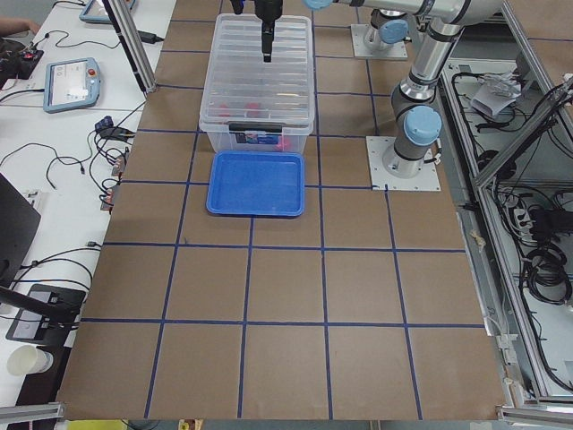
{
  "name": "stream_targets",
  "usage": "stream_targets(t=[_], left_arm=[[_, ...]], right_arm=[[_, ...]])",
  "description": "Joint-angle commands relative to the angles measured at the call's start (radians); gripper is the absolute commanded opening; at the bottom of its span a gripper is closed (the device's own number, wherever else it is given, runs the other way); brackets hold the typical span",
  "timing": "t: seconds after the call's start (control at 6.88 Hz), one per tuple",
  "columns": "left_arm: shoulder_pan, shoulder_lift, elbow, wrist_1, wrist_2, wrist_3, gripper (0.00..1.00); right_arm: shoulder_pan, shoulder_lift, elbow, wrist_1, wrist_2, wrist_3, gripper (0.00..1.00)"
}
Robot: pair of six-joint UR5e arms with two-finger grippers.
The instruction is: Place red block in blue tray from box
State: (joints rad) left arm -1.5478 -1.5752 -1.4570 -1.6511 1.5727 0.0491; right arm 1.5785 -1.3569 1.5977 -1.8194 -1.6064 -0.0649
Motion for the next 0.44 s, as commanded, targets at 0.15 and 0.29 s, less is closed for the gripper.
stream_targets(t=[0.15, 0.29], left_arm=[[0.002, 0.003, -0.005, 0.002, -0.005, 0.002, 1.00], [0.002, 0.001, -0.003, 0.002, -0.007, 0.000, 1.00]], right_arm=[[0.005, 0.007, 0.079, -0.112, -0.012, -0.001, 1.00], [0.002, 0.012, 0.082, -0.116, -0.010, -0.007, 1.00]])
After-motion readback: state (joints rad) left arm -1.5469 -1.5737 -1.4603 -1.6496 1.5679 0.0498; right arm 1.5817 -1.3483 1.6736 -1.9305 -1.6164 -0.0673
